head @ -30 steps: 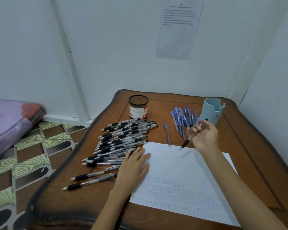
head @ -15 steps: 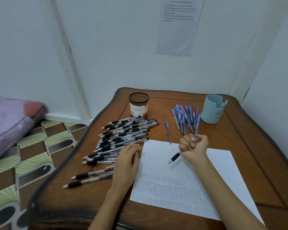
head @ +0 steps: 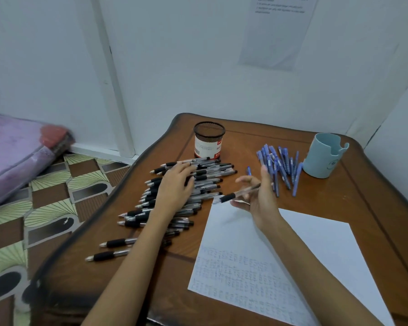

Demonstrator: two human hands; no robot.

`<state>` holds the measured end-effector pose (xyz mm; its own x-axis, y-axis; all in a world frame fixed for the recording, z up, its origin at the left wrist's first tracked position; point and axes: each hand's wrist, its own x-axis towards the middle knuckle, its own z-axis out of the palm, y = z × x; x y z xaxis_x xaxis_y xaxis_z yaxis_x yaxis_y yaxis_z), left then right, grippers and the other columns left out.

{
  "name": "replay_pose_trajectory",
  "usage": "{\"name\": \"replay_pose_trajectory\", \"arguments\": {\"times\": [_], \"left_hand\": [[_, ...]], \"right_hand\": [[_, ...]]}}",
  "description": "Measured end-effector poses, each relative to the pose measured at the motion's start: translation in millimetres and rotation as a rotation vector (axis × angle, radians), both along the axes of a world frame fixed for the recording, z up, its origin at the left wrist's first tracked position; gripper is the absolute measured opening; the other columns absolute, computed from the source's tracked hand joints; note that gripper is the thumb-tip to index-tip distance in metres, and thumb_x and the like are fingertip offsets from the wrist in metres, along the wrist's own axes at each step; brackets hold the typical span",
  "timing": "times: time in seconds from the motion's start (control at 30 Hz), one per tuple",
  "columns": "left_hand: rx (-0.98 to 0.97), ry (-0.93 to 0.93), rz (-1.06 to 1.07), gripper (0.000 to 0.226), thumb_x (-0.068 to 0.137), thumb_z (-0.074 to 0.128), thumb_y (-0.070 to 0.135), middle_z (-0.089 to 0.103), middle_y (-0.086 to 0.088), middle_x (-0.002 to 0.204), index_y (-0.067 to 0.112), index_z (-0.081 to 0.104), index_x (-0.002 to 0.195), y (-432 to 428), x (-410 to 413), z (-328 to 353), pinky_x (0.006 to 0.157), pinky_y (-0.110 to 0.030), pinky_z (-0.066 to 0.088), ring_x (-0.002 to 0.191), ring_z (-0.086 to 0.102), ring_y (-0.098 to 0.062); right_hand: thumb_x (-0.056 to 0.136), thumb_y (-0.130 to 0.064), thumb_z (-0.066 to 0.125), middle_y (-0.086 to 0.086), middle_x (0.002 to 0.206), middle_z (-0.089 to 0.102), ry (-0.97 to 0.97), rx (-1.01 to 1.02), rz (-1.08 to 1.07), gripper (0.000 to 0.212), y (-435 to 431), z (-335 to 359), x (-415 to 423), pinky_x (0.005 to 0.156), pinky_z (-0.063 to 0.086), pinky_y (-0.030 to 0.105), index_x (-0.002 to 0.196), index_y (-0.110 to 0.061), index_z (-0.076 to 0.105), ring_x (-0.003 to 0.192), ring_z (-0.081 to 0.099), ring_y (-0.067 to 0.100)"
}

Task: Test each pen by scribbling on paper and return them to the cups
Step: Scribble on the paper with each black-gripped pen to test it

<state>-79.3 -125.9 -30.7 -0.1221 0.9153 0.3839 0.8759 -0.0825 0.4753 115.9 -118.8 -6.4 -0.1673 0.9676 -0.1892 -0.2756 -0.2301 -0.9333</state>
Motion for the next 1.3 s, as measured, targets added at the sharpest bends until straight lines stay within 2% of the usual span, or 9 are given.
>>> {"name": "replay_pose_trajectory", "arguments": {"times": [0.17, 0.27, 0.37, 0.57, 0.63, 0.77, 0.93, 1.13, 1.3], "left_hand": [[-0.089, 0.018, -0.009, 0.037, 0.098, 0.046, 0.026, 0.047, 0.003, 0.142, 0.021, 0.053, 0.134, 4, -4, -3, 0.104, -0.030, 0.035, 0.129, 0.043, -0.014], [-0.074, 0.009, 0.002, 0.035, 0.097, 0.046, 0.025, 0.048, 0.004, 0.142, 0.022, 0.055, 0.131, 6, -5, -3, 0.101, -0.029, 0.037, 0.127, 0.045, -0.013], [-0.076, 0.010, 0.009, 0.036, 0.097, 0.045, 0.024, 0.046, 0.004, 0.143, 0.022, 0.056, 0.131, 8, -4, -3, 0.101, -0.029, 0.037, 0.128, 0.044, -0.014], [-0.078, 0.021, 0.001, 0.035, 0.097, 0.045, 0.023, 0.047, 0.004, 0.143, 0.022, 0.057, 0.130, 11, -5, -3, 0.101, -0.031, 0.038, 0.129, 0.044, -0.014], [-0.080, 0.020, 0.001, 0.035, 0.097, 0.045, 0.023, 0.047, 0.004, 0.142, 0.023, 0.058, 0.129, 11, -6, -3, 0.100, -0.032, 0.039, 0.128, 0.045, -0.014], [-0.084, 0.020, 0.003, 0.034, 0.097, 0.044, 0.022, 0.048, 0.005, 0.142, 0.023, 0.058, 0.129, 12, -7, -4, 0.099, -0.031, 0.040, 0.128, 0.045, -0.013], [-0.069, 0.020, -0.001, 0.034, 0.097, 0.044, 0.022, 0.049, 0.004, 0.141, 0.023, 0.058, 0.128, 13, -7, -6, 0.100, -0.031, 0.040, 0.127, 0.046, -0.014], [-0.071, 0.017, -0.005, 0.035, 0.097, 0.044, 0.021, 0.048, 0.003, 0.142, 0.022, 0.058, 0.129, 13, -8, -5, 0.100, -0.030, 0.039, 0.128, 0.045, -0.014], [-0.074, 0.019, -0.004, 0.035, 0.097, 0.044, 0.021, 0.048, 0.003, 0.142, 0.022, 0.058, 0.129, 14, -8, -5, 0.102, -0.031, 0.038, 0.129, 0.044, -0.014]], "right_hand": [[0.088, -0.048, 0.046, 0.006, 0.077, 0.071, -0.031, 0.088, 0.285, 0.041, -4, -10, -9, 0.043, 0.051, 0.022, 0.089, -0.013, 0.069, 0.056, 0.065, 0.015], [0.067, -0.029, 0.071, -0.001, 0.055, 0.056, -0.026, 0.167, 0.284, 0.020, -6, -26, -11, 0.038, 0.042, 0.017, 0.070, -0.015, 0.057, 0.044, 0.049, 0.008], [0.077, -0.019, 0.064, -0.001, 0.050, 0.048, -0.059, 0.200, 0.333, 0.017, -8, -29, -12, 0.037, 0.040, 0.018, 0.072, -0.013, 0.049, 0.041, 0.045, 0.008], [0.084, -0.029, 0.057, 0.011, 0.088, 0.073, -0.208, 0.313, 0.581, 0.025, -27, -21, -13, 0.053, 0.055, 0.026, 0.100, -0.013, 0.068, 0.072, 0.069, 0.024], [0.080, -0.021, 0.065, 0.008, 0.074, 0.071, -0.209, 0.339, 0.585, 0.013, -33, -23, -18, 0.047, 0.051, 0.024, 0.080, -0.008, 0.065, 0.060, 0.064, 0.018], [0.071, -0.025, 0.076, -0.001, 0.043, 0.048, -0.307, 0.437, 0.439, 0.038, -37, -34, -26, 0.044, 0.037, 0.019, 0.049, -0.011, 0.048, 0.040, 0.042, 0.009], [0.084, 0.000, 0.063, 0.001, 0.045, 0.040, -0.409, 0.503, 0.381, 0.045, -35, -44, -27, 0.051, 0.039, 0.016, 0.047, -0.012, 0.041, 0.046, 0.040, 0.007], [0.085, -0.003, 0.064, 0.016, 0.050, 0.043, -0.419, 0.523, 0.395, 0.040, -37, -41, -26, 0.051, 0.038, 0.014, 0.052, 0.002, 0.043, 0.049, 0.041, 0.012], [0.085, 0.002, 0.061, -0.004, 0.045, 0.040, -0.390, 0.520, 0.381, 0.044, -39, -43, -28, 0.051, 0.036, 0.015, 0.048, -0.012, 0.041, 0.047, 0.039, 0.004]]}}
